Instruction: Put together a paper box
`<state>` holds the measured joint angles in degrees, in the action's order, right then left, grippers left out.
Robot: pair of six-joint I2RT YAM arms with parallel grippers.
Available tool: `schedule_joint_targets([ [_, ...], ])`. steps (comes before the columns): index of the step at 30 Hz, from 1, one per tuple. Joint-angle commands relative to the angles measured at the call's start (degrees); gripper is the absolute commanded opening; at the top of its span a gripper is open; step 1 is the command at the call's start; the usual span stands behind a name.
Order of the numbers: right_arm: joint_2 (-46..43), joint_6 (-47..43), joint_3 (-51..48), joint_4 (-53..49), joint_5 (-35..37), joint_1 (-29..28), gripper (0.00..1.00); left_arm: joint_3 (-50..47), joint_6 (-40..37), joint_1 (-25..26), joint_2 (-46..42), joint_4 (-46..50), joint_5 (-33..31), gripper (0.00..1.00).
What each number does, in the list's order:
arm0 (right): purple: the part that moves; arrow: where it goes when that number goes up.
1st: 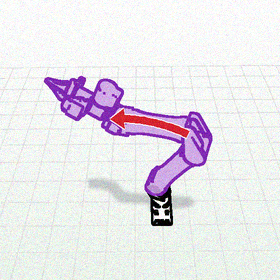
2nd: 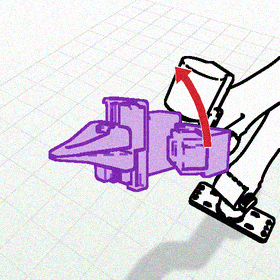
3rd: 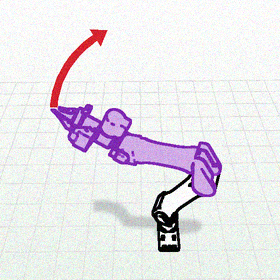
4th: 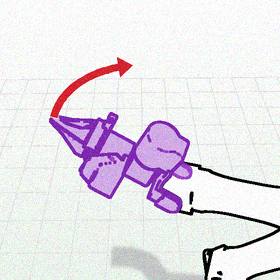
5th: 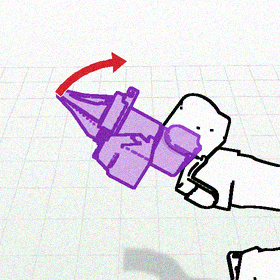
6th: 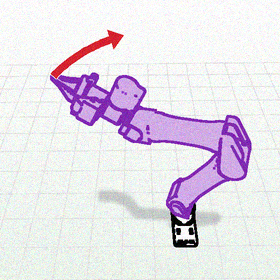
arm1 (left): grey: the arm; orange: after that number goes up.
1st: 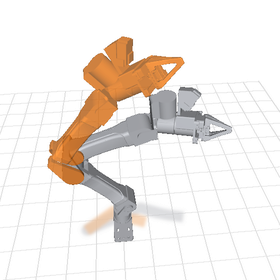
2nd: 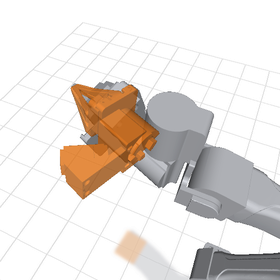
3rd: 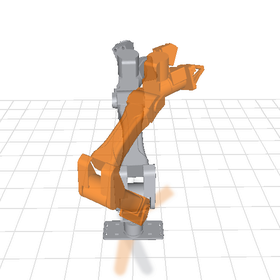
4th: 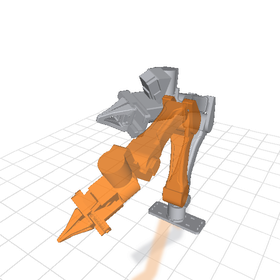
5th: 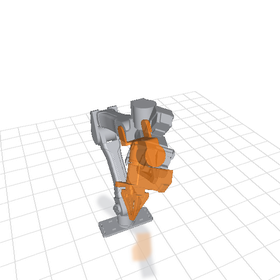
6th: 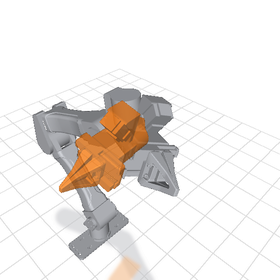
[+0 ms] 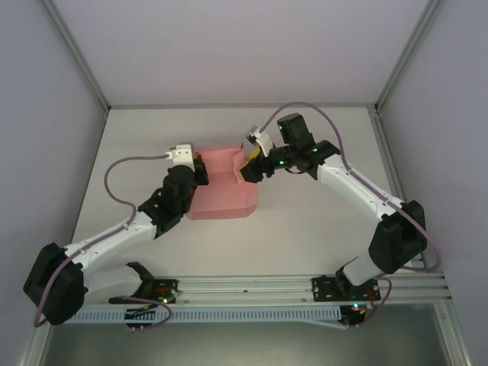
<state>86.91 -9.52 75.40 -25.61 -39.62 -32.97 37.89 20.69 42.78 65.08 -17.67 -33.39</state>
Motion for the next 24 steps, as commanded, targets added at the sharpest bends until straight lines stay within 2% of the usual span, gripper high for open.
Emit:
schedule_joint_targets([
  [1,1.0,-0.3,1.4,1.9,-3.3,-0.9,0.70,2.1,-0.4,0.2,0.9,0.6,0.8,0.00],
  [10,5.9,8.1,2.9,5.3,22.8,-5.1,0.47,2.0,-0.6,0.2,0.2,-0.6,3.1,0.00],
  [12,6.9,10.6,1.7,9.1,34.0,-7.3,0.36,2.0,0.1,0.2,0.4,-0.7,3.1,0.00],
  [14,8.3,14.3,-0.3,14.0,50.3,-9.9,0.26,2.1,1.0,0.2,0.7,-0.7,3.0,0.00],
  [15,9.3,15.5,-0.9,15.9,56.1,-10.6,0.21,2.2,1.3,0.1,1.0,-0.7,2.8,0.00],
  [17,12.0,21.1,-0.4,16.1,70.2,-11.5,0.14,2.9,2.9,0.2,1.7,0.3,1.3,0.00],
  [21,19.4,27.0,7.9,4.9,93.7,-11.6,0.08,5.8,6.8,0.3,3.8,6.4,-5.7,0.00],
  [23,23.2,27.6,12.8,-2.8,100.1,-10.8,0.07,7.3,10.1,0.4,4.8,11.2,-11.2,0.00],
  [24,24.3,28.0,14.2,-5.3,100.9,-10.2,0.07,8.1,11.6,0.2,5.1,14.0,-14.1,0.00],
])
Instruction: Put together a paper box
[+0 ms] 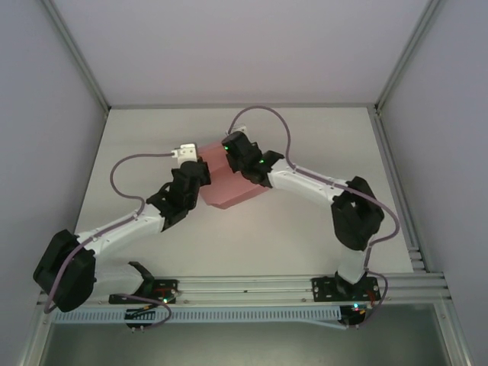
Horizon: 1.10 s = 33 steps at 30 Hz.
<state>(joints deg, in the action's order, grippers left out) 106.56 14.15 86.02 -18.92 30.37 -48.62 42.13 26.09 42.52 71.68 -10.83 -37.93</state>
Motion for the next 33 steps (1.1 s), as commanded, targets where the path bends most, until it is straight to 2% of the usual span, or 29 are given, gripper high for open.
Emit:
schedule_joint_targets([
  [1,5.0,4.9,4.2,-13.6,30.7,6.2,0.07,4.6,8.0,0.4,-1.1,10.4,-12.3,0.00],
  [4,4.2,4.4,2.1,-13.4,37.2,7.2,0.07,6.7,16.6,-1.5,-0.6,21.4,-15.0,0.00],
  [7,3.8,4.9,1.0,-15.1,44.7,8.6,0.11,6.9,21.3,-3.1,-0.2,28.1,-17.4,0.00],
  [12,3.3,8.2,0.9,-19.3,47.2,10.3,0.12,7.6,23.4,-4.8,2.0,33.3,-18.4,0.00],
  [14,1.9,5.6,0.0,-15.7,40.7,10.1,0.14,6.6,20.3,-5.0,2.4,29.6,-15.5,0.00],
  [15,0.4,0.4,-1.7,-10.6,34.9,9.5,0.16,5.7,17.3,-5.0,2.2,25.9,-13.0,0.00],
  [17,-2.4,-3.6,-4.5,-4.3,23.0,8.0,0.21,3.8,12.3,-5.0,1.8,18.1,-7.5,0.00],
  [18,-3.9,-5.4,-5.9,-1.4,16.5,7.1,0.27,3.4,10.8,-4.9,1.8,15.1,-5.2,0.00],
  [19,-5.6,-7.7,-7.5,1.5,7.9,6.3,0.40,3.0,9.1,-5.0,1.6,12.2,-3.0,0.00],
  [21,-8.8,-8.4,-10.2,6.1,-4.8,5.5,0.51,2.8,7.1,-4.9,1.4,8.8,-0.1,0.00],
  [22,-10.6,-9.8,-12.0,8.7,-14.1,5.2,0.65,2.7,5.8,-5.0,1.2,7.2,1.3,0.00],
  [23,-12.3,-10.4,-13.5,10.7,-21.4,5.3,0.75,2.5,4.7,-4.9,0.9,6.0,2.2,0.00],
  [24,-13.7,-10.6,-14.4,12.1,-26.1,5.4,0.84,2.3,3.3,-4.9,0.6,4.9,3.1,0.00],
  [25,-15.5,-10.8,-15.5,13.1,-31.7,5.4,0.99,1.9,0.5,-4.9,0.2,3.1,4.8,0.00],
  [26,-16.9,-11.1,-16.0,13.2,-34.2,5.4,1.00,1.6,-2.5,-4.9,-0.2,1.7,6.6,0.00],
  [29,-21.5,-10.2,-16.8,10.9,-33.2,5.6,1.00,2.3,-12.1,-5.2,-0.1,1.1,12.2,0.00],
  [33,-28.6,-5.2,-18.9,8.1,-28.8,8.4,1.00,7.5,-24.9,-7.4,2.5,9.6,24.3,0.00],
])
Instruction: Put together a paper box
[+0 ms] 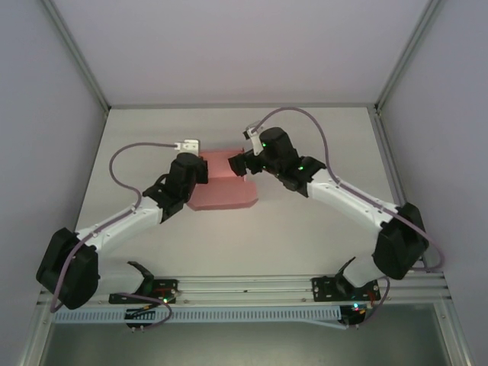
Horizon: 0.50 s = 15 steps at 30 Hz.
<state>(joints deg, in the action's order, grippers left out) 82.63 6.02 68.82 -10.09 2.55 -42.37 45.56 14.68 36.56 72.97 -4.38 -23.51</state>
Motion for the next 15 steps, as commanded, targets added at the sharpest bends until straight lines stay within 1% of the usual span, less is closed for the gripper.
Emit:
schedule_joint_targets([
  [1,-6.5,5.5,-2.9,-1.1,-0.1,3.4,1.00,5.3,-17.8,-2.0,2.2,5.6,13.3,0.00],
  [2,-8.1,8.3,-4.0,-1.7,0.4,5.1,1.00,6.8,-23.5,-2.5,3.5,9.3,18.8,0.00],
  [3,-9.7,11.6,-5.1,-3.0,0.1,7.6,1.00,8.6,-29.4,-2.7,5.1,13.0,22.1,0.00],
  [5,-11.8,16.2,-6.9,-5.7,-2.3,12.2,1.00,12.8,-37.4,-2.7,8.5,20.2,24.7,0.00],
  [6,-12.7,17.5,-8.0,-6.8,-3.7,14.4,1.00,15.6,-42.1,-2.6,10.7,24.7,26.5,0.00],
  [8,-14.1,18.1,-9.9,-8.5,-5.3,16.9,1.00,20.8,-49.7,-2.5,15.1,31.5,29.2,0.00],
  [10,-15.5,18.2,-11.8,-10.1,-5.2,18.2,1.00,27.6,-54.8,-2.0,20.6,37.8,29.8,0.00],
  [12,-16.9,18.1,-13.4,-11.5,-5.1,19.3,1.00,35.0,-59.1,0.1,26.3,45.1,29.1,0.00],
  [14,-18.1,18.4,-14.7,-13.0,-4.2,20.1,1.00,38.7,-61.8,2.7,30.7,46.0,25.4,0.00],
  [15,-18.8,18.5,-15.3,-13.6,-3.4,20.5,1.00,39.2,-63.3,4.2,32.7,44.5,23.0,0.00],
])
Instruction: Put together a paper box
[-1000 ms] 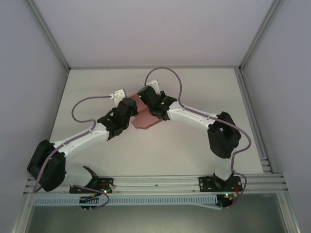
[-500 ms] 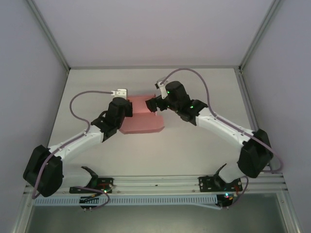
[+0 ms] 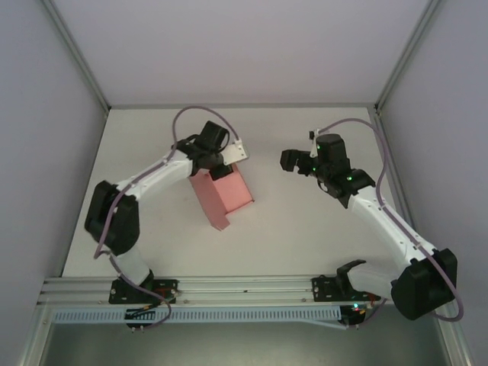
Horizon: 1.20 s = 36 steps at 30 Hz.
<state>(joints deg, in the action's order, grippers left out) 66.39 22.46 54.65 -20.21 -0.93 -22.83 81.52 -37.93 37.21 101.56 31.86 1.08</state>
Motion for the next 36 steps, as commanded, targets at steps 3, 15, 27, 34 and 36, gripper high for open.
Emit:
schedule_joint_targets([
  [3,-4.2,2.1,-2.7,-4.8,0.8,2.4,1.00,3.4,-16.8,8.1,9.0,6.9,-7.7,0.00],
  [15,-5.5,2.6,-5.7,-5.5,-0.7,4.5,1.00,9.4,-20.6,13.9,19.0,7.5,-12.1,0.26],
  [27,0.8,-12.0,-2.8,3.0,-16.9,4.6,1.00,3.6,-6.8,14.0,-1.6,-10.2,-4.1,1.00],
  [34,12.8,-21.9,3.0,4.1,-16.1,-4.3,1.00,-6.2,26.9,8.4,-20.2,-25.7,-14.3,0.99],
  [36,17.7,-24.6,5.9,2.7,-14.4,-8.1,0.98,-8.6,41.0,3.6,-24.7,-22.2,-18.1,1.00],
])
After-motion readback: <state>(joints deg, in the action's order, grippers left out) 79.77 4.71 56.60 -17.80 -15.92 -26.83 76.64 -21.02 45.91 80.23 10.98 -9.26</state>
